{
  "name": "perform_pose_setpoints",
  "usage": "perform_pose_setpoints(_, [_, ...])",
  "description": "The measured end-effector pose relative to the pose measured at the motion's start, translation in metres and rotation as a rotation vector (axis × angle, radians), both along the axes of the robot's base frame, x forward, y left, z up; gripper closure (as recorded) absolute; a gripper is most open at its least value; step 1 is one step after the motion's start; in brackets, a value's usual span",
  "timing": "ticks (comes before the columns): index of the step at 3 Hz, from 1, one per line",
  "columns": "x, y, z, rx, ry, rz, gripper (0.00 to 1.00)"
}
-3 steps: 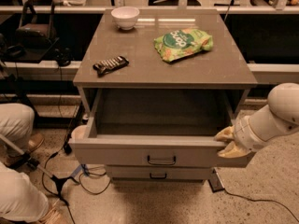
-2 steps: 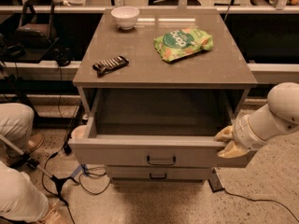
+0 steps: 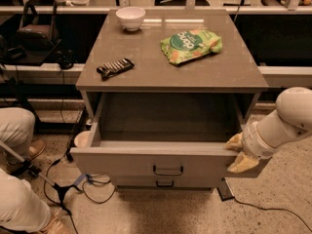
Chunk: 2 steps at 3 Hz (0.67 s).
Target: Open top drawer
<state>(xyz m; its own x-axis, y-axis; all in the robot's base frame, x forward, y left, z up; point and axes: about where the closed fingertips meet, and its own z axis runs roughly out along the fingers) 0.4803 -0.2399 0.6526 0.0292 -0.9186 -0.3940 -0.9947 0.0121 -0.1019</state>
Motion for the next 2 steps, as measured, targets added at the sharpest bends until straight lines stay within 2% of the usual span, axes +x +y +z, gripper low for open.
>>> perform_pose_setpoints(1, [-0.0076, 0.008, 0.0007, -0.026, 0.021, 0.054, 0.0])
perform_pose_setpoints(2, [-0.0147, 0.0149, -0.0004, -0.054, 0.044, 0.076, 0.0])
